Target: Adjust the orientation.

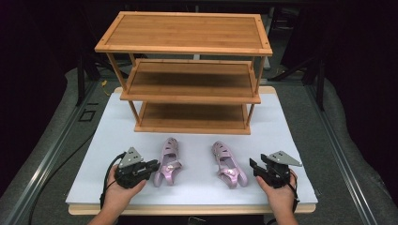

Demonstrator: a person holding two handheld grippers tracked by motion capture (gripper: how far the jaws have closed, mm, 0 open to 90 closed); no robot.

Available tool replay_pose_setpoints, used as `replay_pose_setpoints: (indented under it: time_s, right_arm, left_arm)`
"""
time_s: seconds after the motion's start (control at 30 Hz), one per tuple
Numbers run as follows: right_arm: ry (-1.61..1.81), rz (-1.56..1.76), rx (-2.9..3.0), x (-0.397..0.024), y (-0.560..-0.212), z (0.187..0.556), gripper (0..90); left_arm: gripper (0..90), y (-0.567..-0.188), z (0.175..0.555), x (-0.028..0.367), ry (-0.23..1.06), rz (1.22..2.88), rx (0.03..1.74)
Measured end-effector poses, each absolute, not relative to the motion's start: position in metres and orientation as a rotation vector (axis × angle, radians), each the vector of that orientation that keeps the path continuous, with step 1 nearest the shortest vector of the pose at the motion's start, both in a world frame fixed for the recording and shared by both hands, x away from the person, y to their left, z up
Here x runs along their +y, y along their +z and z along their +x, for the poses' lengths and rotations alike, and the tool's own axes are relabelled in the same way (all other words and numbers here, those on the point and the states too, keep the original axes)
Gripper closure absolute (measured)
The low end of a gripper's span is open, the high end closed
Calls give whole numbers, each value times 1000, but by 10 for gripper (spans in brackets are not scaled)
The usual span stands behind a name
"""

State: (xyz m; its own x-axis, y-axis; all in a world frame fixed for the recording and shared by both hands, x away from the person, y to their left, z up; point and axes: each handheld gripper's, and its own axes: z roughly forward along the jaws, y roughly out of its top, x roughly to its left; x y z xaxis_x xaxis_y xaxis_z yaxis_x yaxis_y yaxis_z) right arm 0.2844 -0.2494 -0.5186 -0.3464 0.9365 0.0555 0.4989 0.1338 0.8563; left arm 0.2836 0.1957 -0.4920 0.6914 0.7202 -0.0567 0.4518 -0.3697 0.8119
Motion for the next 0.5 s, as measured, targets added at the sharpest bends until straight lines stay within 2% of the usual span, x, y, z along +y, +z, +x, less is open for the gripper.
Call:
replay_pose_setpoints:
  time_s: [0.3,0.5]
  right_arm:
    - [1127,1375,1922,-249,-519,284,489]
    - [1128,1388,1926,-251,-518,283,489]
  left_arm:
    - [826,-497,285,192,393,2062,886]
    - [823,-499,285,203,409,2057,919]
